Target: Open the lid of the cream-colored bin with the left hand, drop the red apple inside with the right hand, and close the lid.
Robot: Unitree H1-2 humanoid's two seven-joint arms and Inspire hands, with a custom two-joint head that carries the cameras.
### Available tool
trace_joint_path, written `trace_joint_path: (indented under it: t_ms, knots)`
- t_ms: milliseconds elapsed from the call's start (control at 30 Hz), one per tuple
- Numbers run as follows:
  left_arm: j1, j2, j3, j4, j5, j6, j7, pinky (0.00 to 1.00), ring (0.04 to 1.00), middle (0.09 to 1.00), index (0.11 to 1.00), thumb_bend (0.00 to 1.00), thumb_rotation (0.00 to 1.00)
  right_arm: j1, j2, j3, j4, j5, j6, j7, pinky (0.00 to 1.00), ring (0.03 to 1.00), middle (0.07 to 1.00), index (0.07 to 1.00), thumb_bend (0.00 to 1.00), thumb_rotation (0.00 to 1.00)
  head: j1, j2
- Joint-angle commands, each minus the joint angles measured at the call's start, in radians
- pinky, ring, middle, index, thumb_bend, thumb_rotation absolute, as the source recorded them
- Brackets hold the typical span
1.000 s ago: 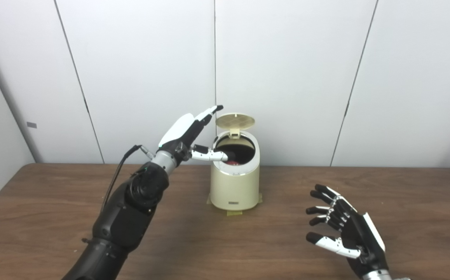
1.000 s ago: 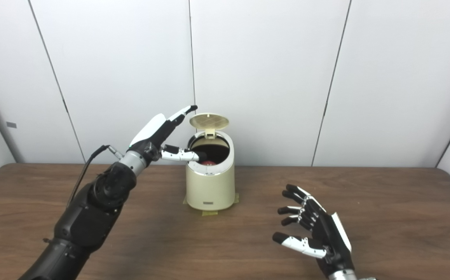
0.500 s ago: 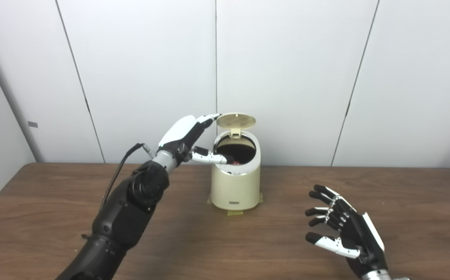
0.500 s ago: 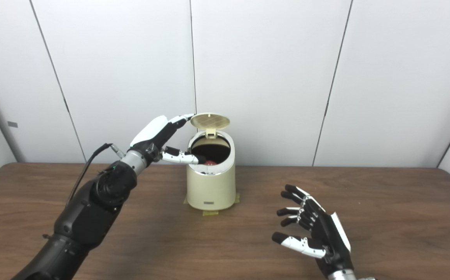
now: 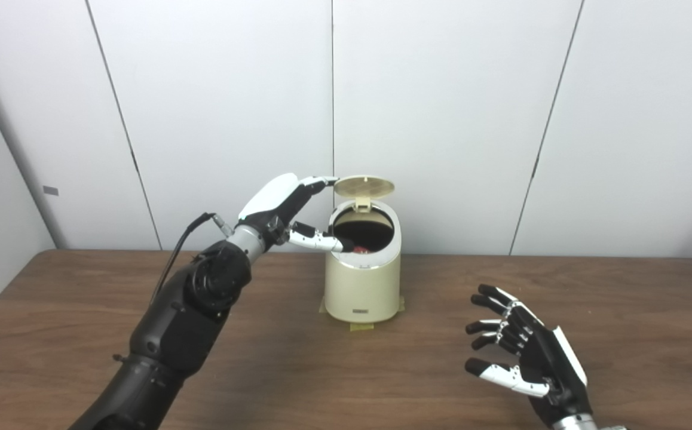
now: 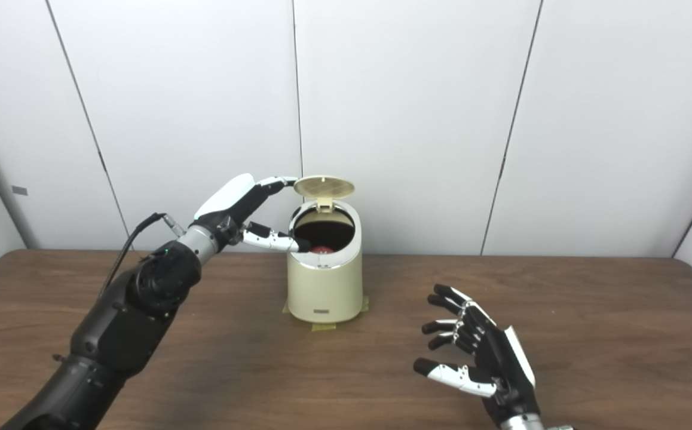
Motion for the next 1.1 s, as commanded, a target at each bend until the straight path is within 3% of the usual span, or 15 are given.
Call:
trace_joint_path:
  t_ms: [0,500,1067]
  knots:
    - [-0.064,0.018,0.013,-0.046,-0.012,-0.020,-0.001,0.98,0.972,0.928,0.880,0.88,0.35,-0.019,0.008,0.000,-0.024,0.000,-0.011,-0.005,0.48,0.610,0.795,0.803,0.78,0.24,0.001,0.002]
    - [-0.052,0.053,0.011,-0.139,-0.018,-0.049,-0.066,1.00,0.999,0.926,0.890,0.86,0.35,-0.019,0.024,0.002,-0.035,0.001,0.002,-0.005,0.48,0.610,0.789,0.802,0.79,0.24,-0.007,0.008]
    - [-0.034,0.091,-0.031,-0.198,0.064,-0.087,-0.100,1.00,1.000,0.903,0.885,0.85,0.30,-0.020,0.044,0.008,-0.041,0.019,0.013,0.002,0.49,0.610,0.795,0.810,0.81,0.26,-0.033,0.012]
